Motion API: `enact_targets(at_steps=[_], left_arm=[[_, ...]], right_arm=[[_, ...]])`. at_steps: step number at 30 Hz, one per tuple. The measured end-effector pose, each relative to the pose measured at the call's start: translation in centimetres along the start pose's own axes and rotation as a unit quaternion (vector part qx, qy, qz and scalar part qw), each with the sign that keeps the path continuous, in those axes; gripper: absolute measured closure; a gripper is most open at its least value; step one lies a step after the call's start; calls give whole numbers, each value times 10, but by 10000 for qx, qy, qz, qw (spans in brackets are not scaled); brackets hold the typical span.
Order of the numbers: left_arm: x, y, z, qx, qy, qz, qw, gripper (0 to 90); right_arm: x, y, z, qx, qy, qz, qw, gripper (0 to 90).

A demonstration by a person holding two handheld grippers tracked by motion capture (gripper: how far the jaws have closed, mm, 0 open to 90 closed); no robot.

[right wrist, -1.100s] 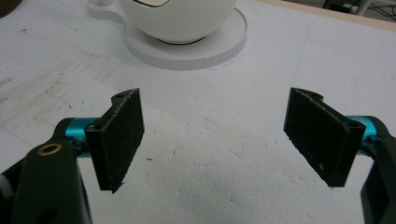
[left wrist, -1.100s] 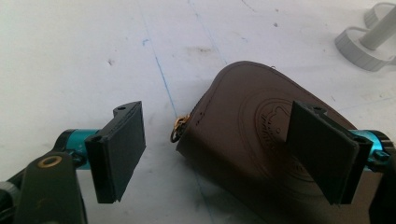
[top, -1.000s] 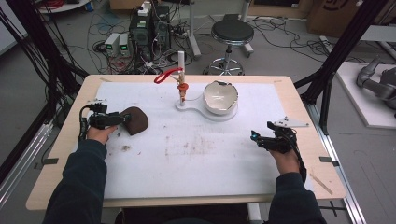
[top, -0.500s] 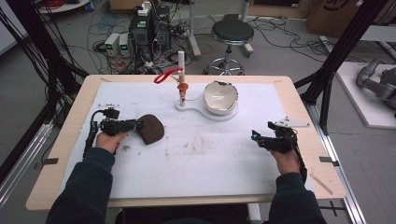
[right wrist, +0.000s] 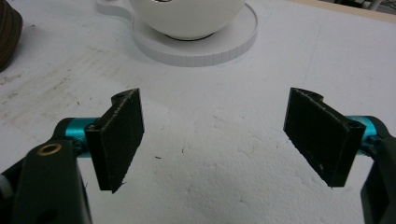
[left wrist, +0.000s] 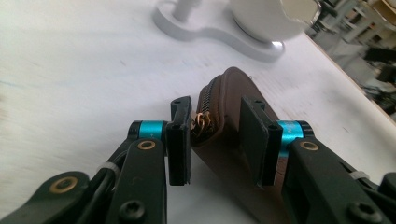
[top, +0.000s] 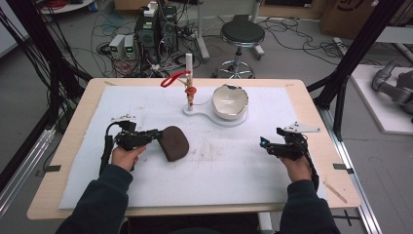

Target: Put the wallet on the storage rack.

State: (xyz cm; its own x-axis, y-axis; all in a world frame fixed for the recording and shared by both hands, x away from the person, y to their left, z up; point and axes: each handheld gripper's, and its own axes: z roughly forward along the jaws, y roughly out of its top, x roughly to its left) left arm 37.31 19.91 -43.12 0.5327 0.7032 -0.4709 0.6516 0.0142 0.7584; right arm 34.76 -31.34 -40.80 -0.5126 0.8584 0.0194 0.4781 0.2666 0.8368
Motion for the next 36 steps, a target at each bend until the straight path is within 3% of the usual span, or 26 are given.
enact_targets(at_steps=[5,6,7,8,9,10,11,12,14,17,19,20,22,24,26,29,31,34,35,36], left_arm=[[-11,-6,6,136,-223,20,9997,647],[-14,-8,9,280,-286,135,9991,643],[-18,-9,11,399,-212,363,9983,641],[-20,-11,13,504,-128,605,9968,578],[-21,-11,17,514,-79,705,9962,477],[-21,-11,17,514,-79,705,9962,425],[-20,-11,18,463,35,787,9958,425],[-18,-11,19,375,226,877,9952,370],[-12,-11,20,394,354,776,9956,272],[-3,-12,24,494,135,337,9981,234],[-2,-12,25,526,28,311,9981,288],[-3,-13,26,516,-77,321,9981,288],[-6,-13,26,535,-312,479,9969,422],[-7,-14,27,608,-457,505,9958,417],[-7,-13,27,588,-469,485,9960,405],[-9,-12,26,449,-600,448,9962,276],[-14,-14,28,554,-766,538,9941,266],[-21,-20,35,942,-664,828,9899,258],[-21,-20,36,930,-708,740,9904,262],[-20,-20,36,968,-801,746,9893,299]], right_arm=[[0,0,0,5,14,4,10000,202],[0,0,0,12,20,15,10000,202],[0,0,1,16,28,26,10000,202],[0,0,1,27,31,10,10000,202],[0,0,1,33,29,6,10000,203],[0,0,1,33,29,6,10000,203],[1,0,1,24,35,0,10000,203],[1,0,1,30,45,-5,10000,202],[1,0,0,19,47,-6,10000,203],[1,0,1,25,76,14,10000,202],[2,0,3,31,110,-20,9999,202],[2,0,3,31,110,-20,9999,202],[3,0,4,48,158,-33,9999,203],[3,1,4,62,179,-41,9998,203],[3,1,4,47,186,-54,9998,203],[3,1,3,50,204,-64,9998,203],[3,1,3,47,208,-46,9998,203],[4,1,4,49,219,-57,9997,203],[4,1,3,54,213,-62,9997,203],[4,1,3,55,220,-67,9997,203]])
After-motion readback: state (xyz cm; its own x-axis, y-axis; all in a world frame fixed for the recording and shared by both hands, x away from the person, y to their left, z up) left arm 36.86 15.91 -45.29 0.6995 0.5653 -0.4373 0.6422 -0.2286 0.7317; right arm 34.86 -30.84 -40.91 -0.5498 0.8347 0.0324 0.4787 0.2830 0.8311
